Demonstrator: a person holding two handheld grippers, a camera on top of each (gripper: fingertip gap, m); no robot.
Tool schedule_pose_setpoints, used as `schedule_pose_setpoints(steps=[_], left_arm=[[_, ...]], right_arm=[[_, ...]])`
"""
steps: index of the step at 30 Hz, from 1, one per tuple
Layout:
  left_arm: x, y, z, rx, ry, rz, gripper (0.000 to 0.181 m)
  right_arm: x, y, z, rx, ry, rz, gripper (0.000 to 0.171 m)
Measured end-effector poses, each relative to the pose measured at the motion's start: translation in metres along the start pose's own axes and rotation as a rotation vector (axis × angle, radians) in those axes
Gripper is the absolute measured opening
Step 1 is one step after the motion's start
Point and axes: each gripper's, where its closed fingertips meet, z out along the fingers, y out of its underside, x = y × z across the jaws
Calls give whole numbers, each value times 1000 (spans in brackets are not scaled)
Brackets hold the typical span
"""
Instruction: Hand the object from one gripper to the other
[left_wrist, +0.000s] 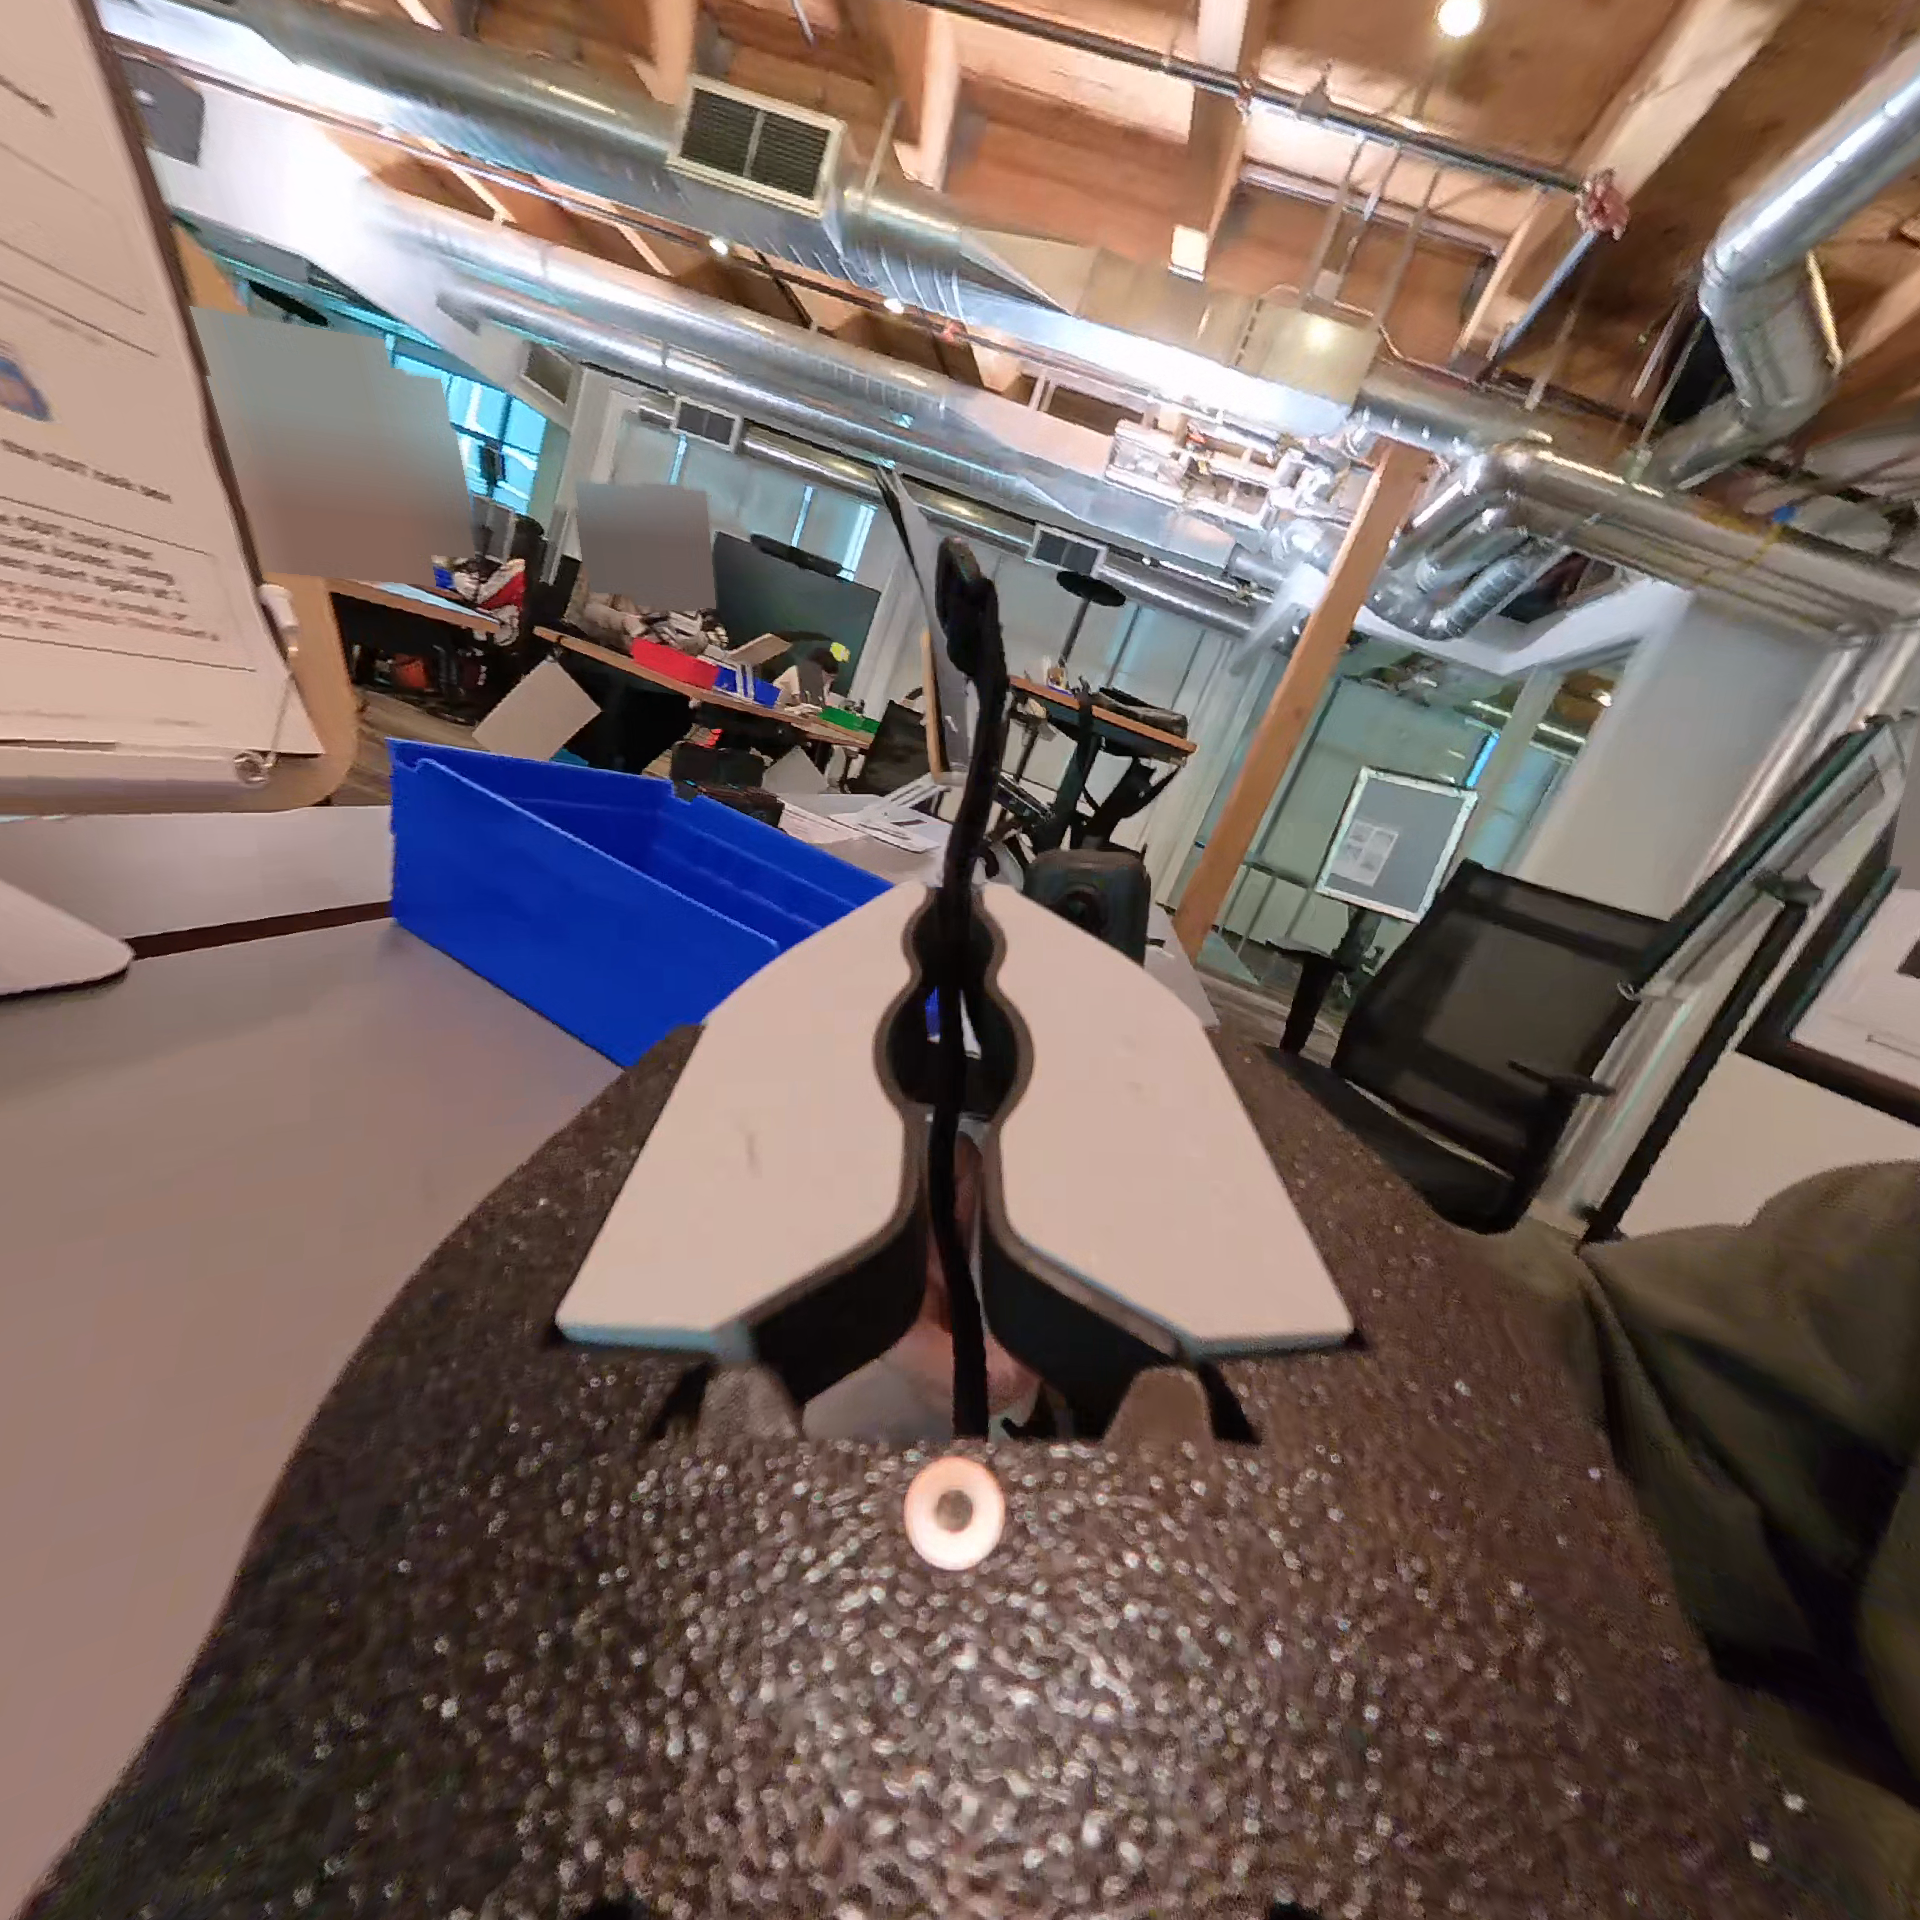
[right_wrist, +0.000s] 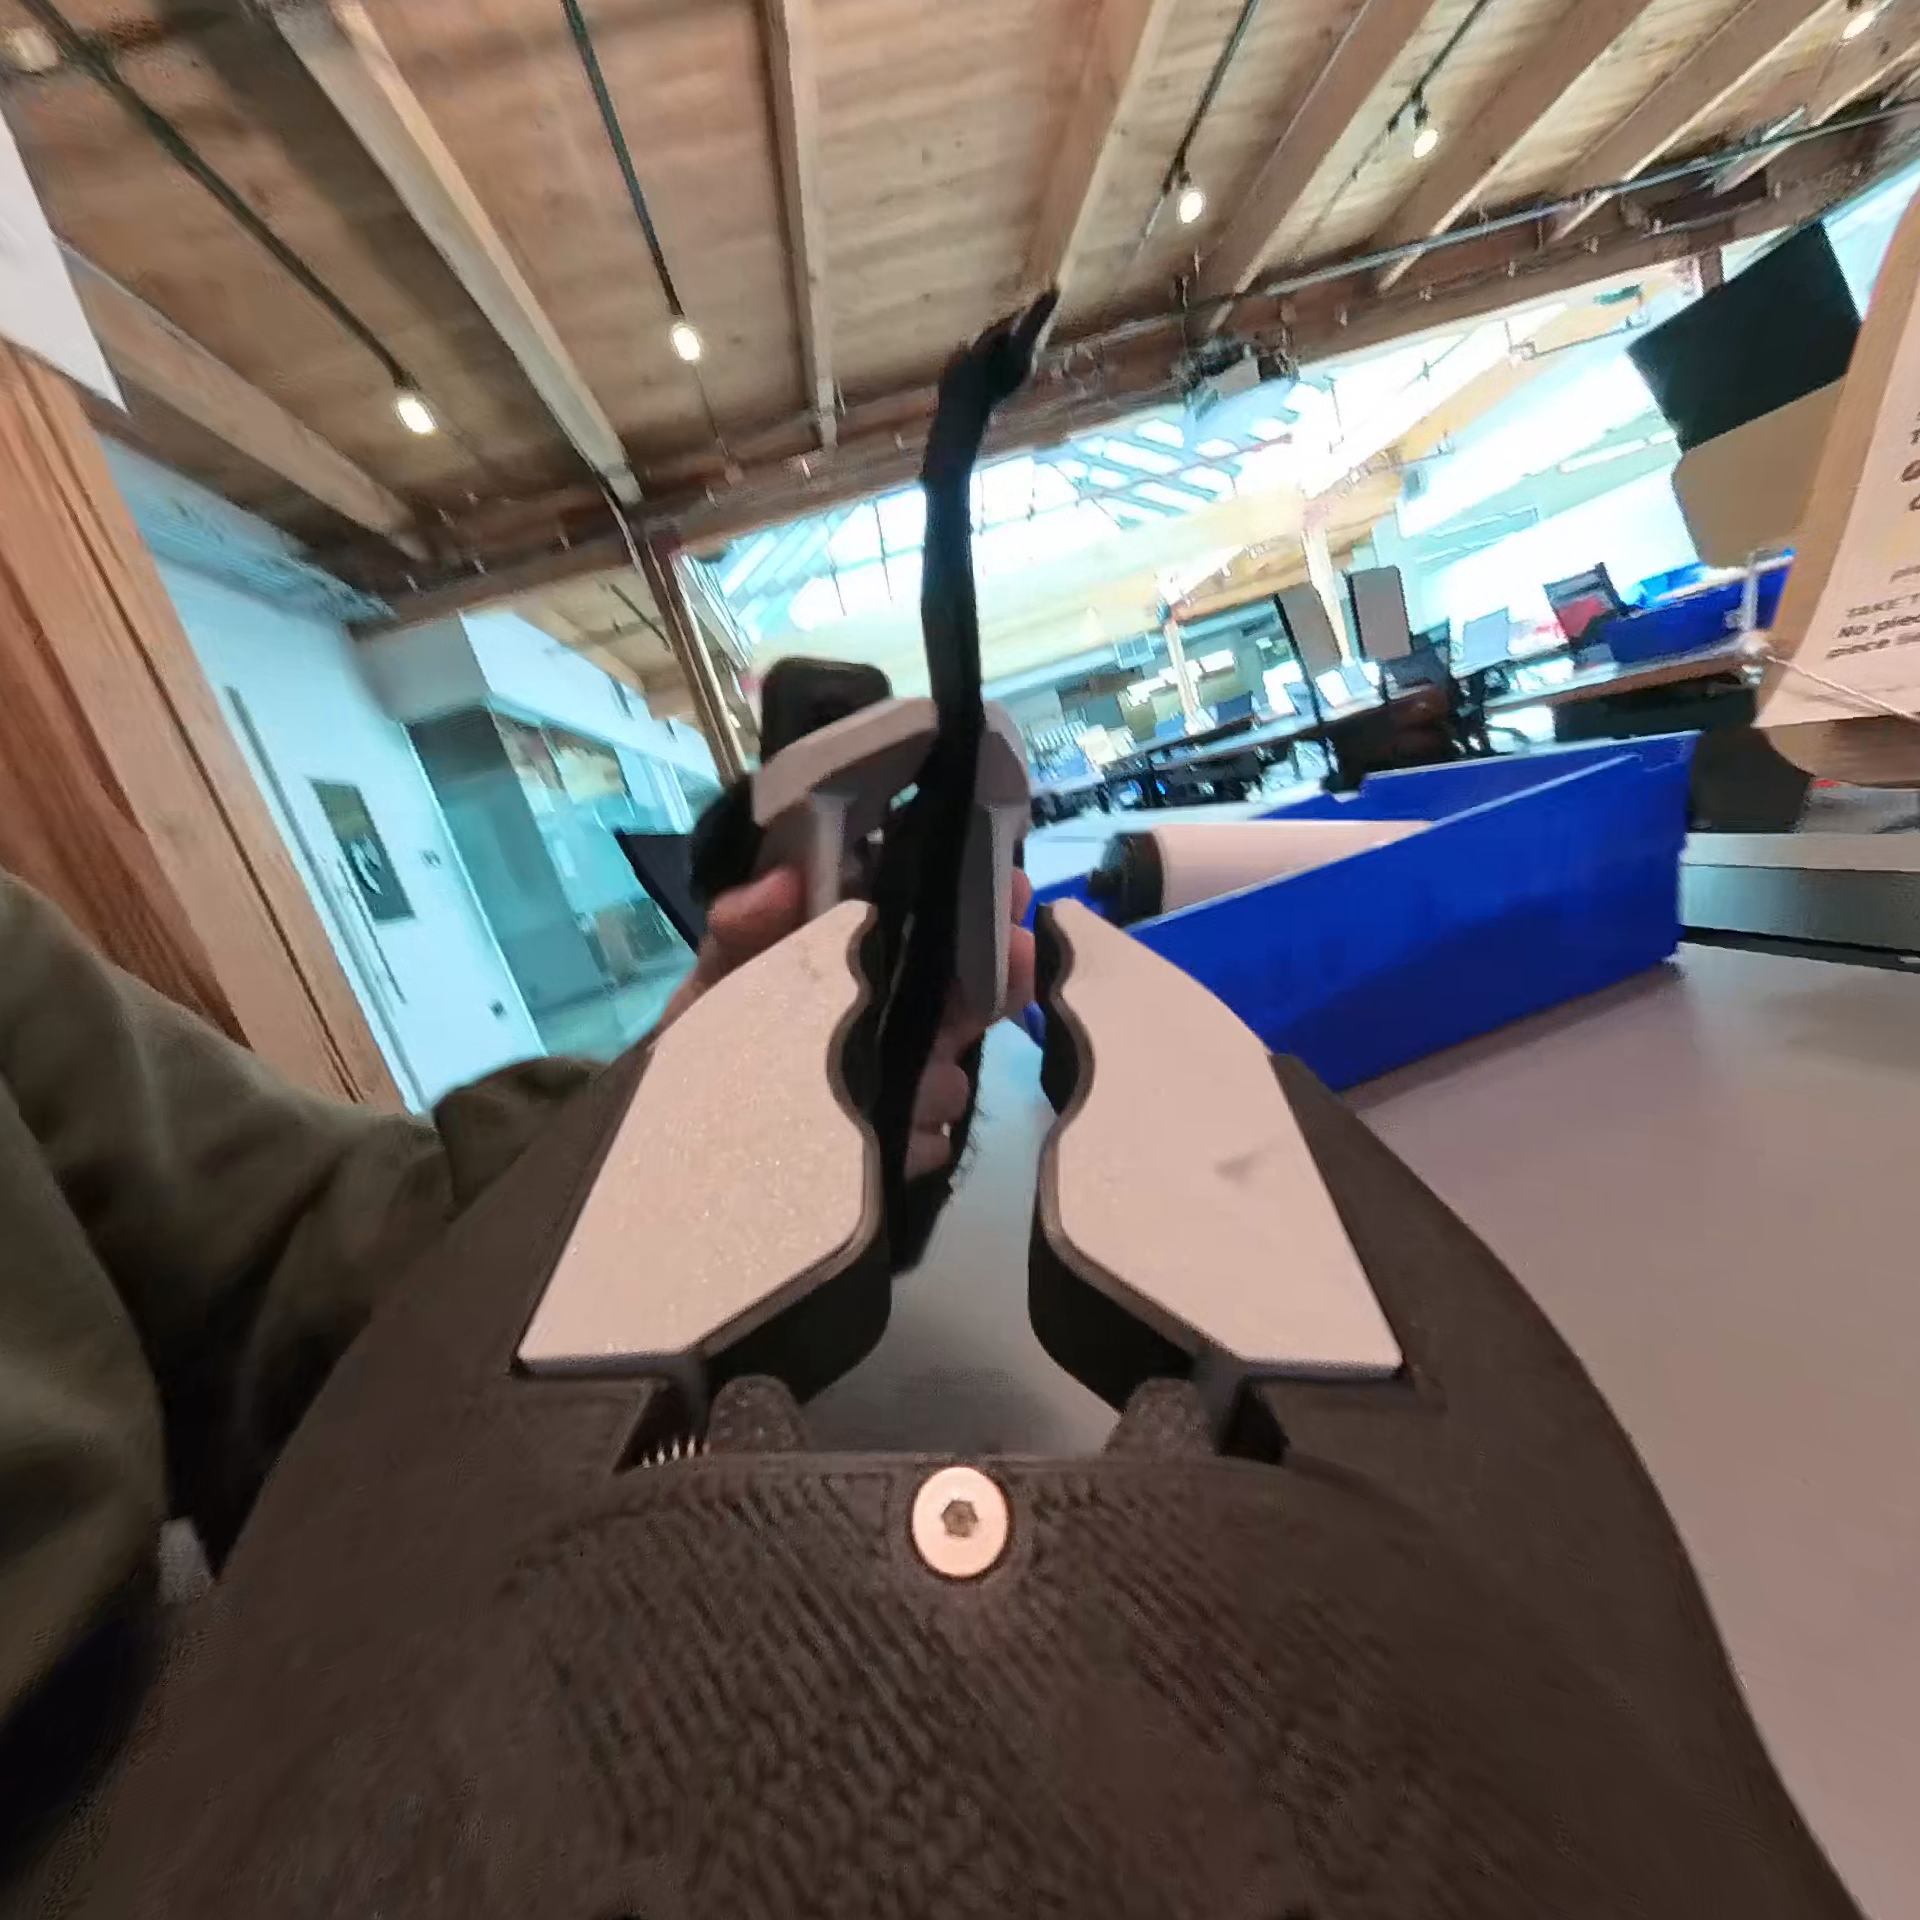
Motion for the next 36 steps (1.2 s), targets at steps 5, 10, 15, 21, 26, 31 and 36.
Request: schedule_pose_setpoints(steps=[5, 10, 15, 21, 26, 31, 36], left_arm=[[4, 8, 3, -31, 31, 10, 5], [-5, 14, -1, -104, -3, 26, 6], [-18, 20, -13, -303, -106, 251, 30], [-12, 38, -36, -629, -82, 595, 48], [4, 44, -40, -716, -10, 693, 4], [-14, 11, -33, -556, -200, 614, 4], [-12, -35, -22, -100, -237, 412, 4]], right_arm=[[-8, 4, -1, -33, -44, -90, 5], [6, 11, -3, -150, 80, -294, 4], [22, 29, -13, -387, 158, -490, 4], [13, 46, -18, -566, 78, -644, 4], [12, 57, -17, -618, 61, -695, 4], [19, 22, -12, -392, 221, -738, 28], [-9, 14, 5, -171, 58, -305, 22]])
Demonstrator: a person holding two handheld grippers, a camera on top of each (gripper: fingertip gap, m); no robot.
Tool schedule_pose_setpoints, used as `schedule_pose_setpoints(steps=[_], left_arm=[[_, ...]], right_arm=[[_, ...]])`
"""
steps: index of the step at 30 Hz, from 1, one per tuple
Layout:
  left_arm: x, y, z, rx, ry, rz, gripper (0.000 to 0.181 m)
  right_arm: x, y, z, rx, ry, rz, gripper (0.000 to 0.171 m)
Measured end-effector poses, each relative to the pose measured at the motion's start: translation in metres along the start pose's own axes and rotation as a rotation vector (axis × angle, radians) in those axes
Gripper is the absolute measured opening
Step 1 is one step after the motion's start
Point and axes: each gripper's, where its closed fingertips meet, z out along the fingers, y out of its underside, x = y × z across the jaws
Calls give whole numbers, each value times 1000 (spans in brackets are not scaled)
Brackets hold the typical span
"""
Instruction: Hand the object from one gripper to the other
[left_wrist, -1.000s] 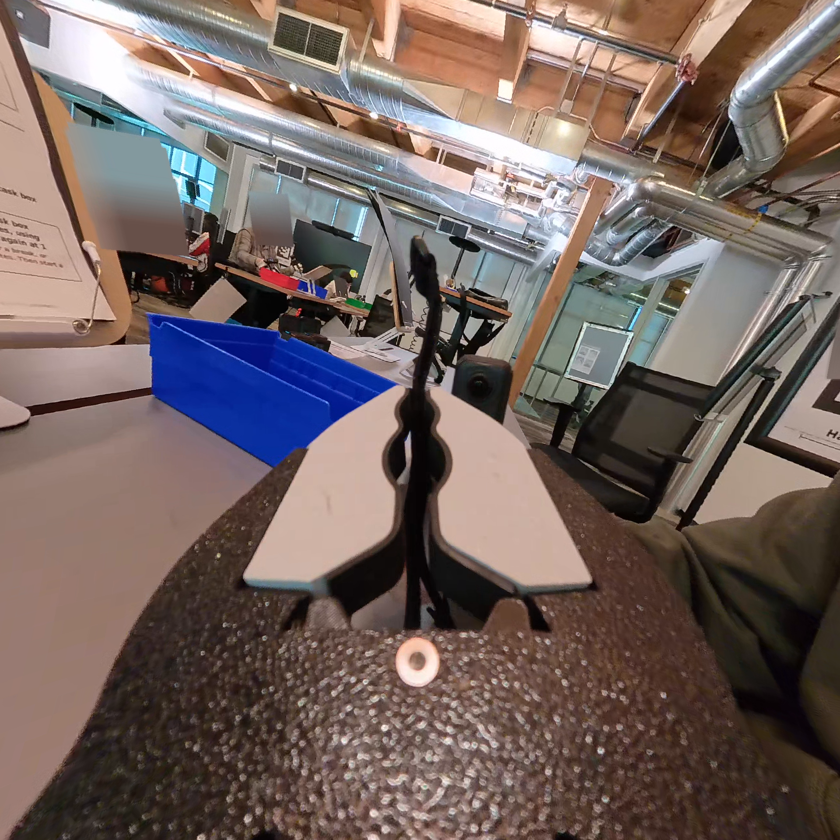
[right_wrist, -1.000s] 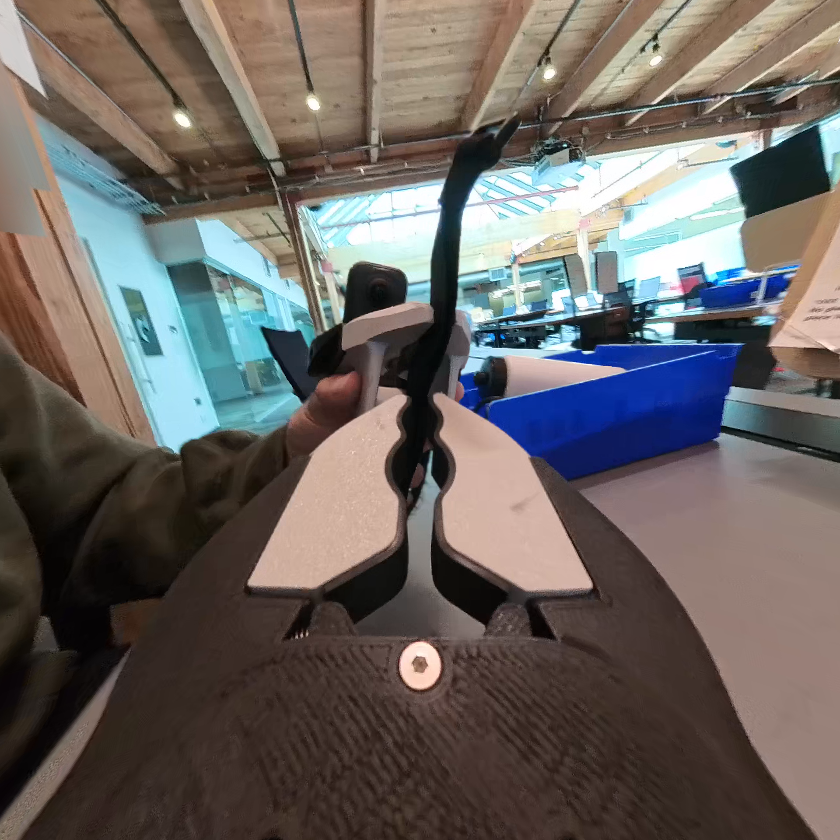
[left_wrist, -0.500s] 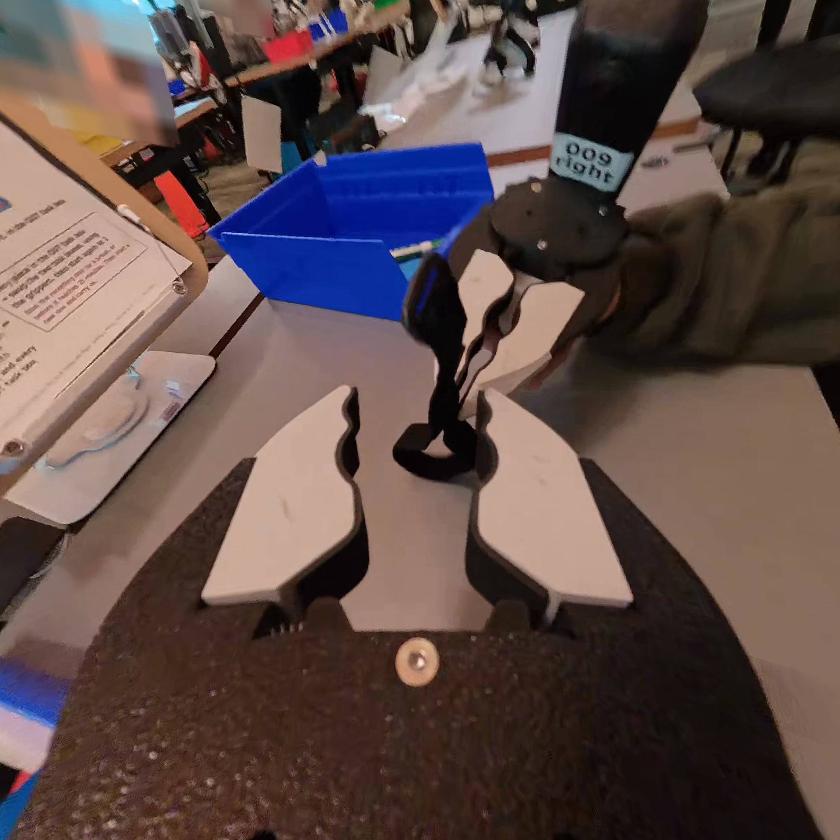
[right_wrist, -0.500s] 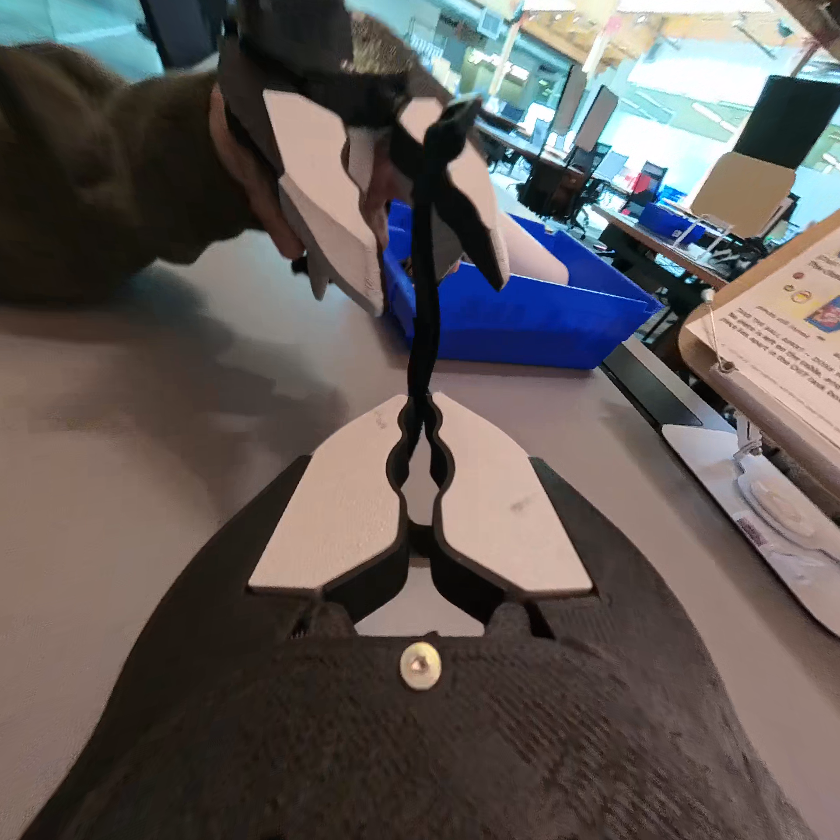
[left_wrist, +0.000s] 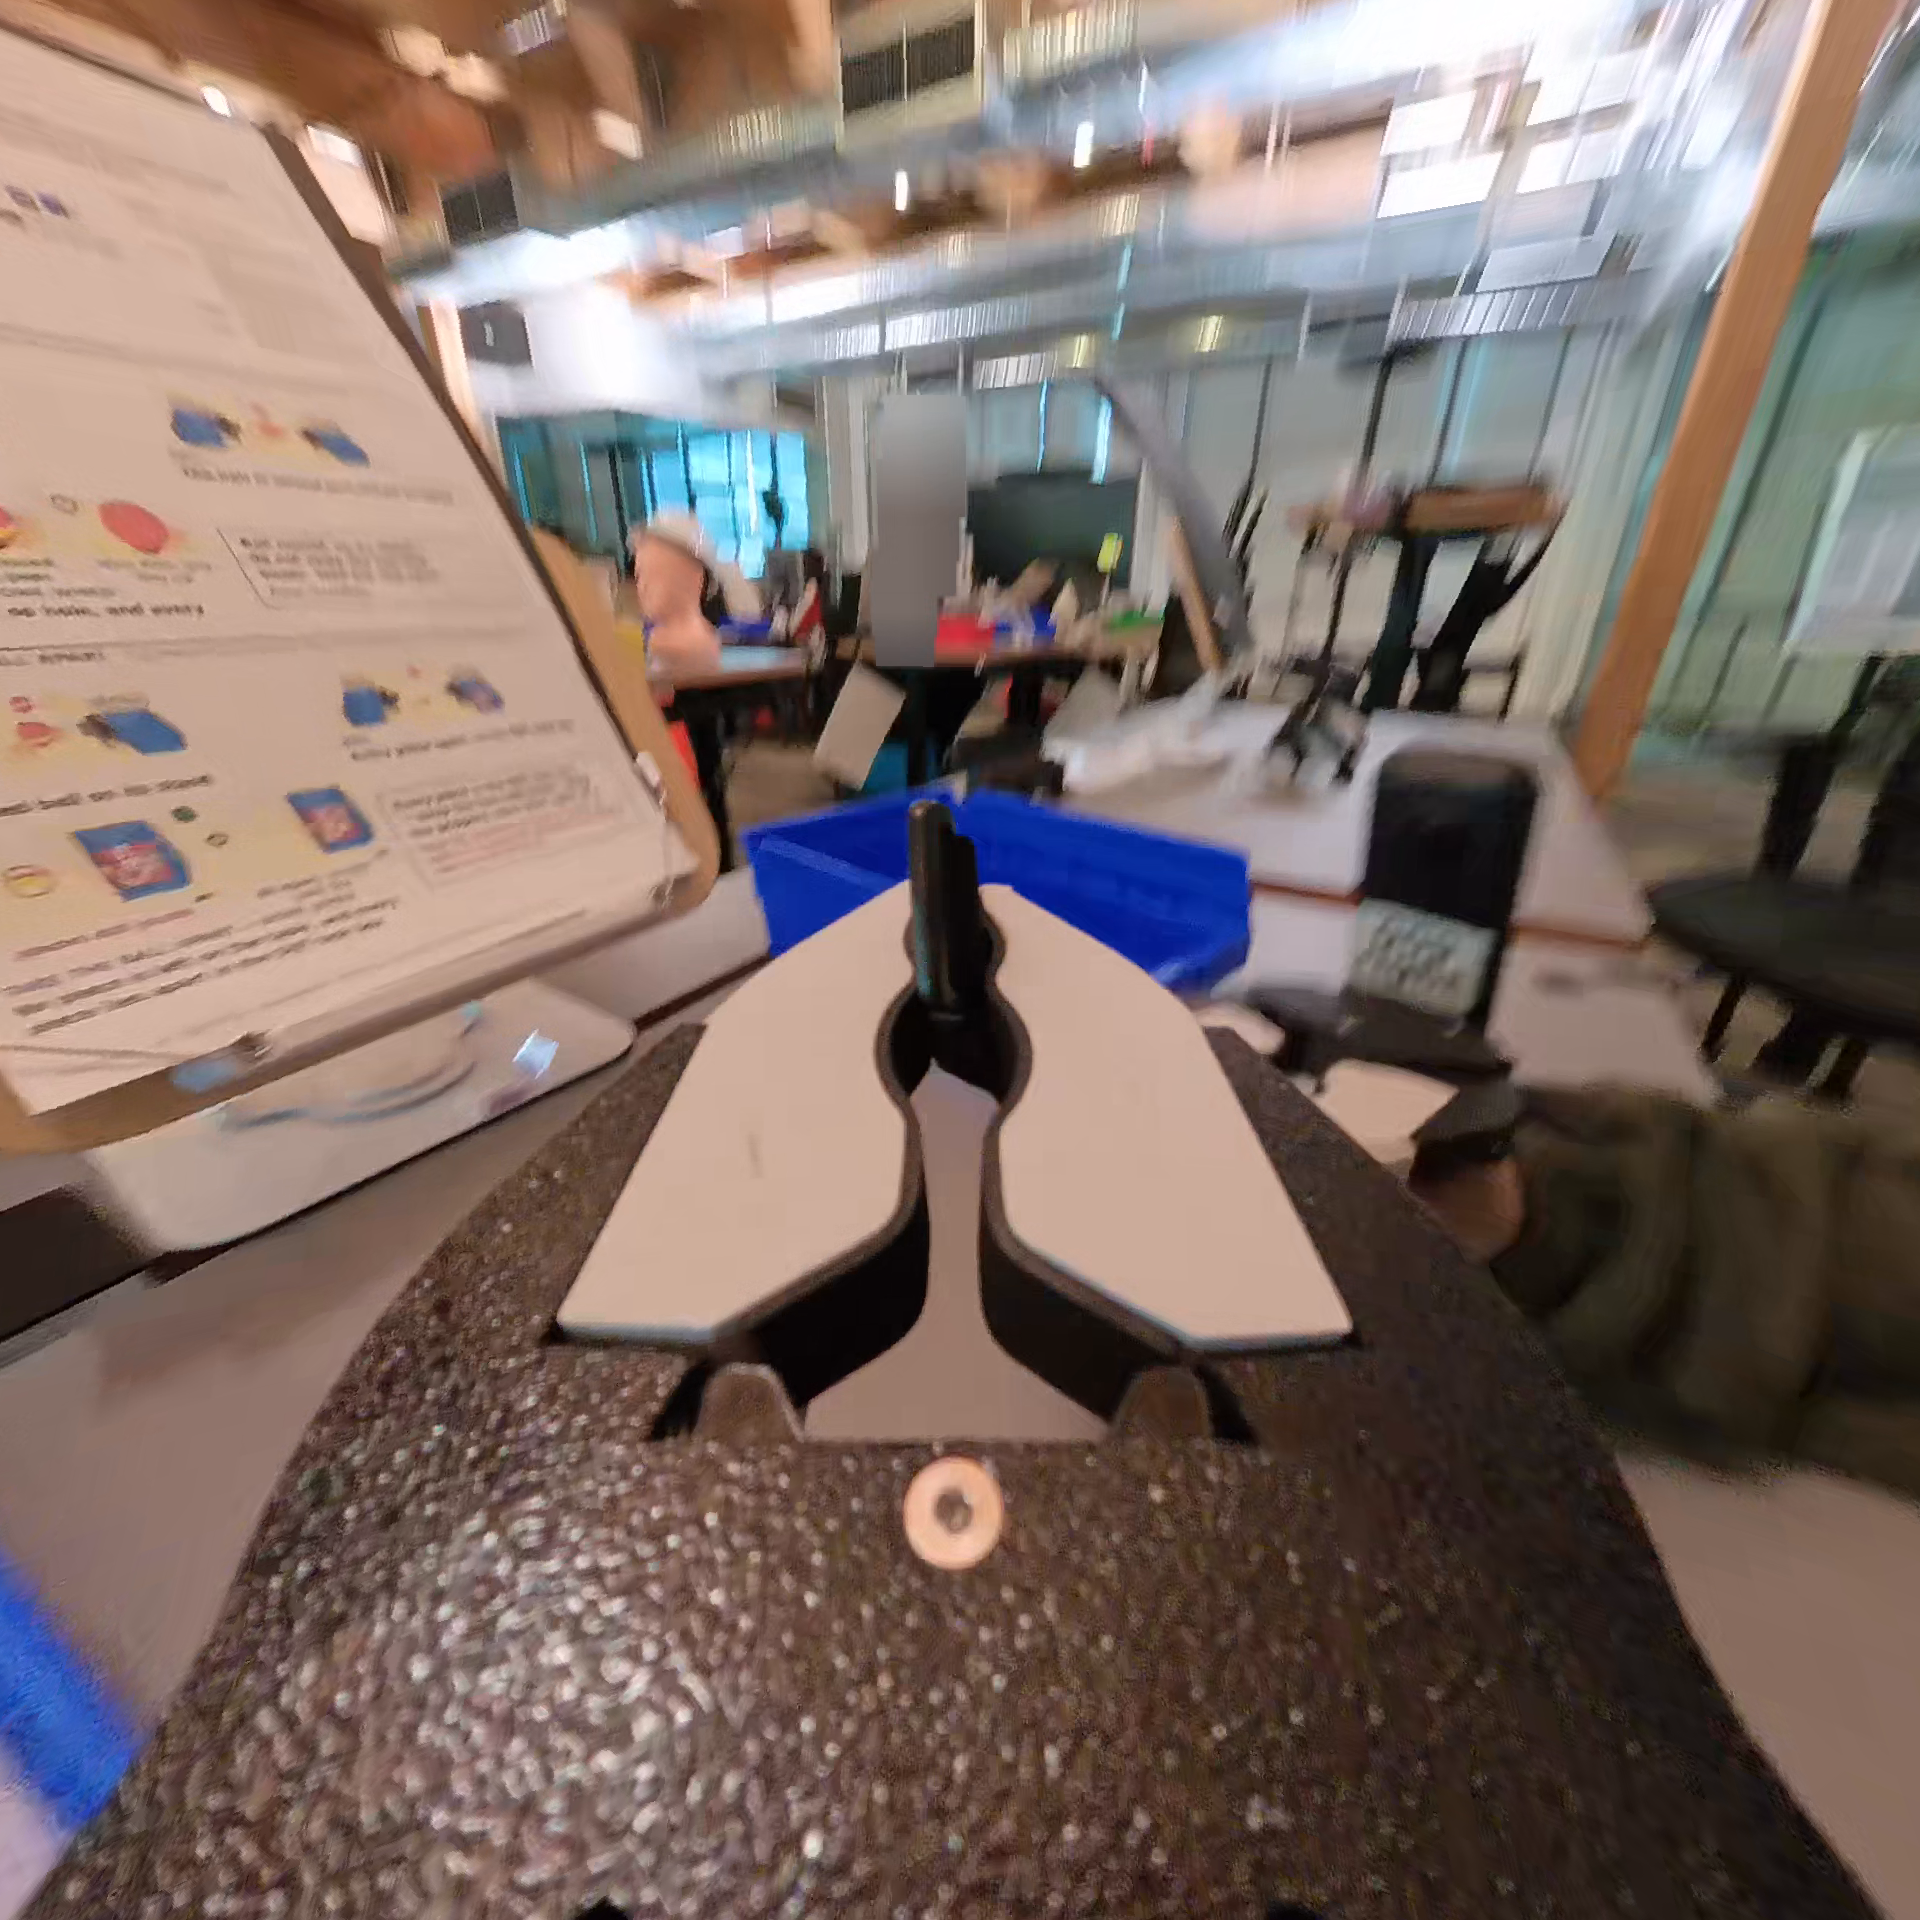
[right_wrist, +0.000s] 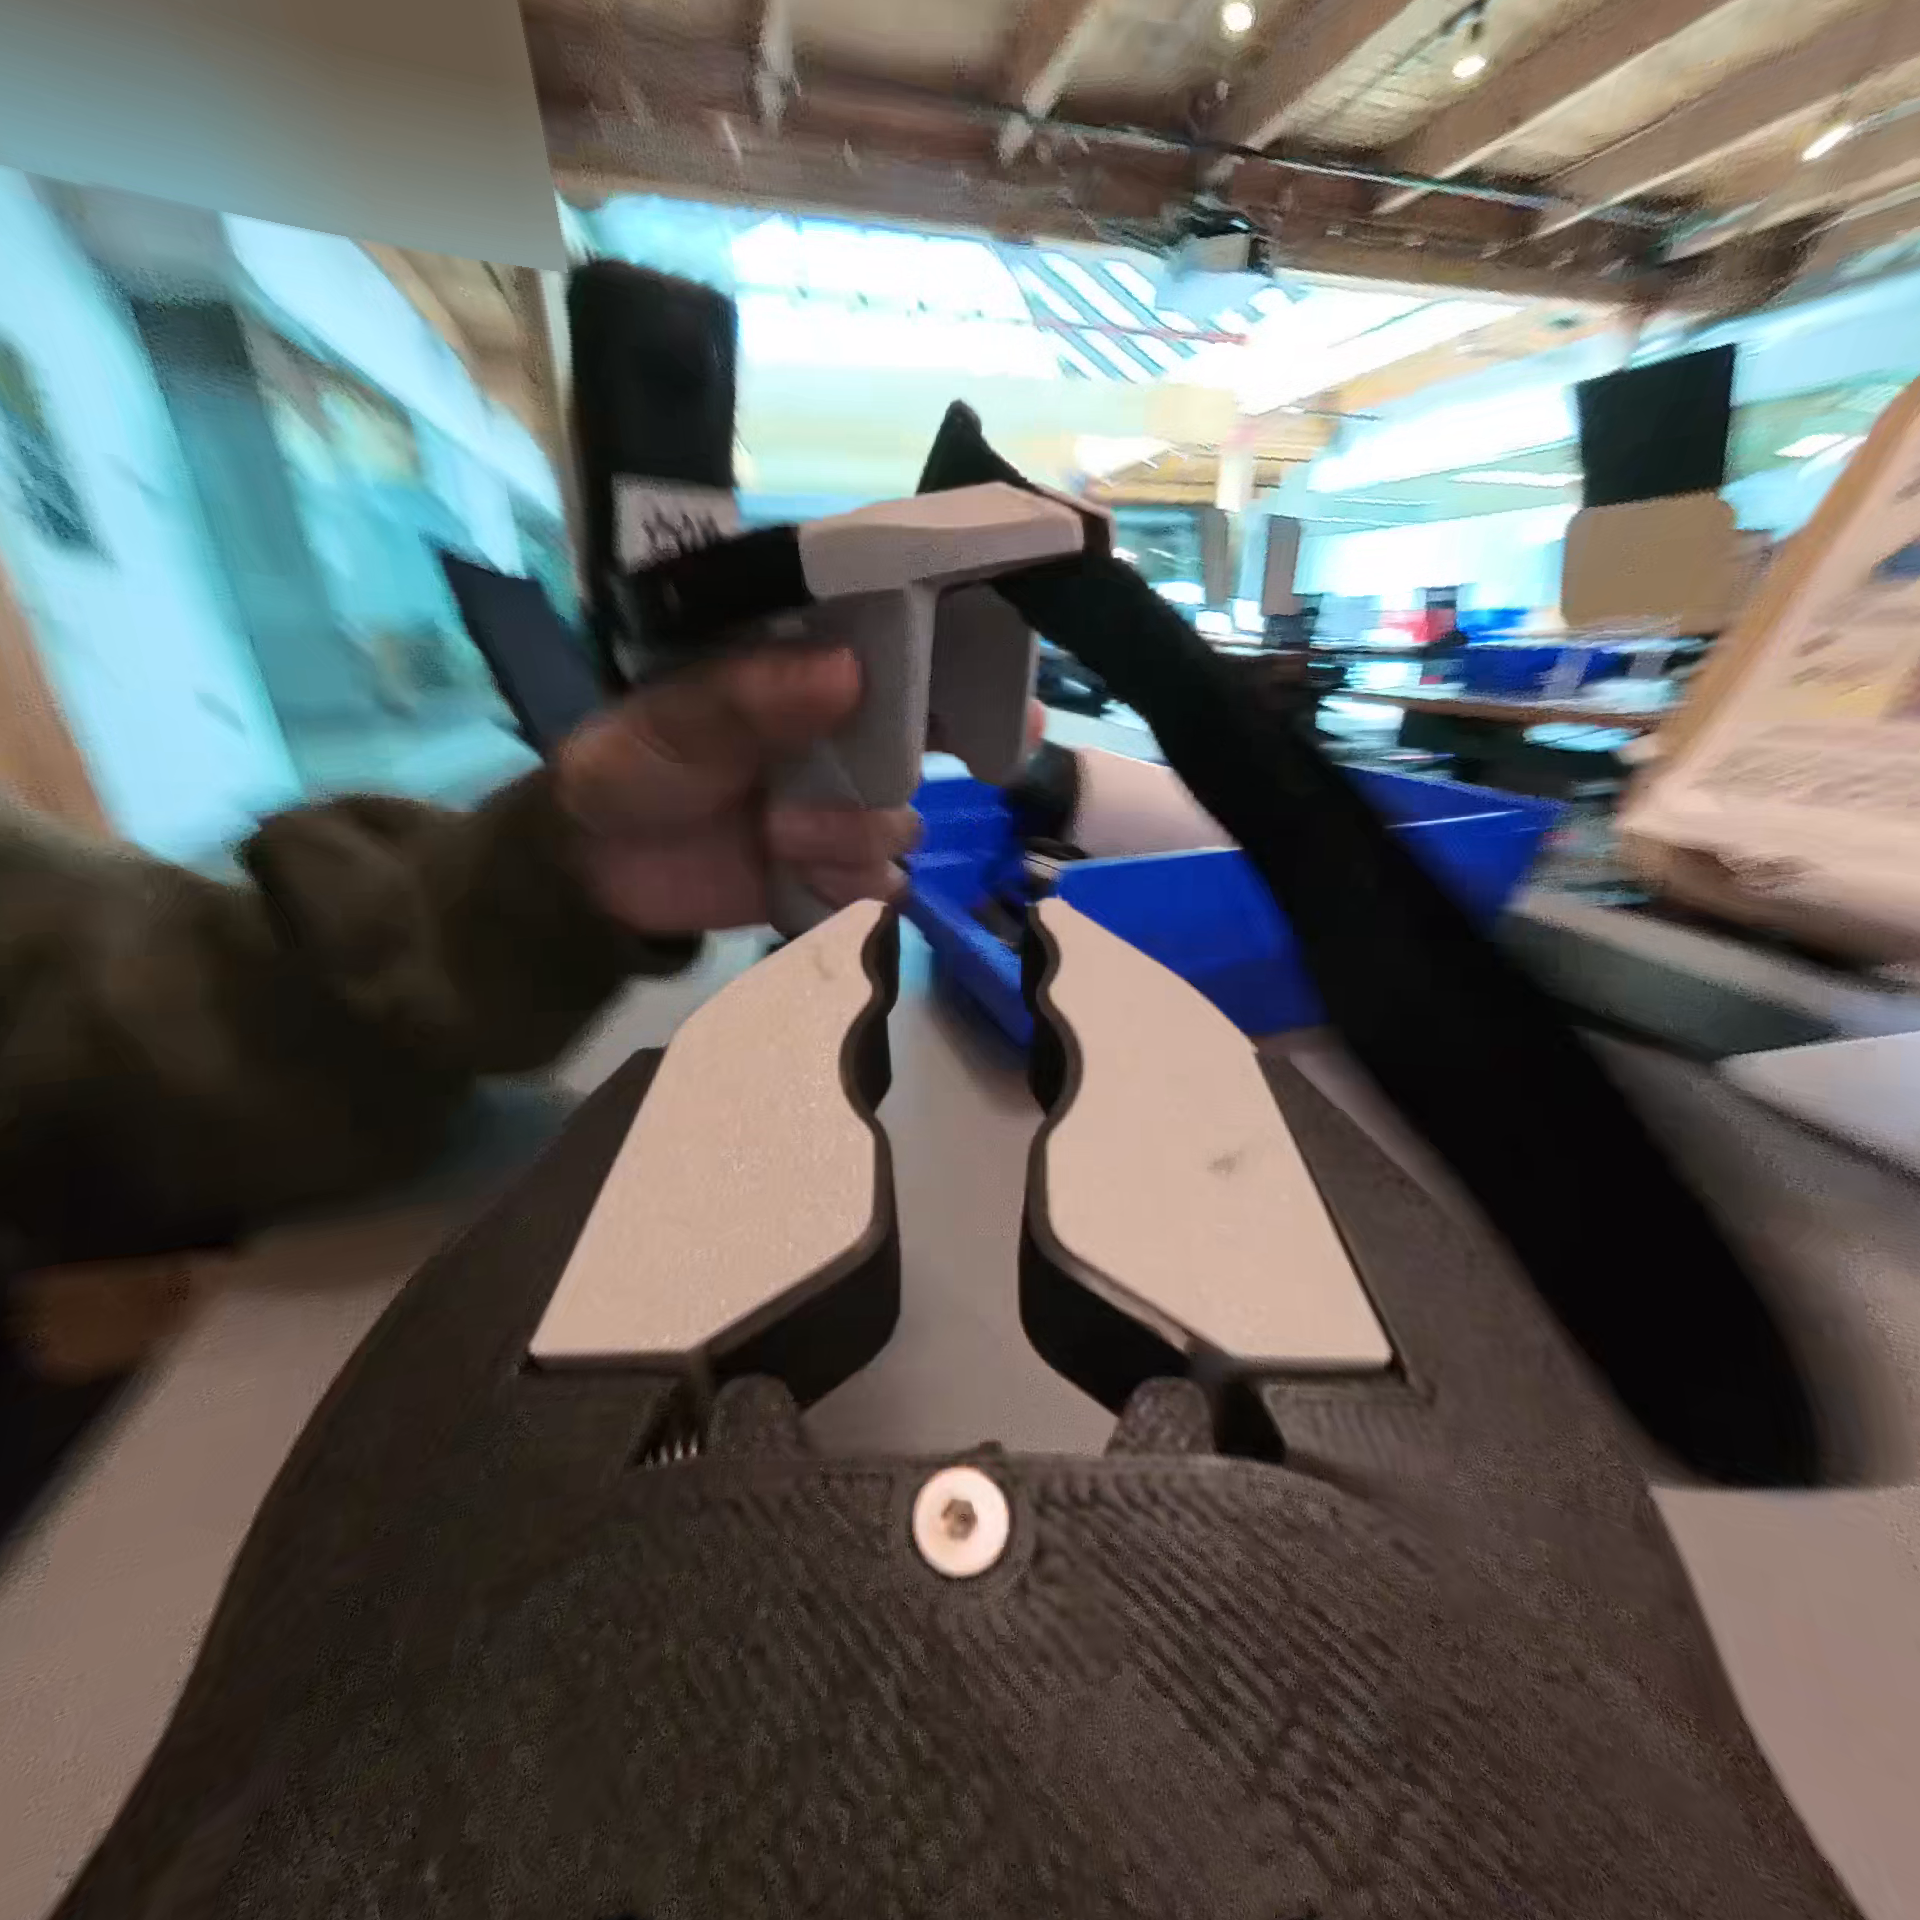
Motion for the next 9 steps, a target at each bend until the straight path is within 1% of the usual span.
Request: schedule_pose_setpoints(steps=[2, 4, 7, 8, 9], left_arm=[[4, -11, 0, 136, 18, -76, 4], [8, -10, 3, 184, 43, -135, 4], [22, -5, 11, 219, 111, -210, 4], [26, -3, 13, 229, 124, -219, 4], [30, 0, 15, 224, 141, -226, 4]], right_arm=[[-6, -8, 2, 107, -78, 200, 22], [0, -15, 1, 190, -69, 300, 29], [17, -25, -7, 302, 34, 320, 42], [20, -29, -10, 333, 52, 322, 45], [22, -32, -12, 354, 56, 330, 43]])
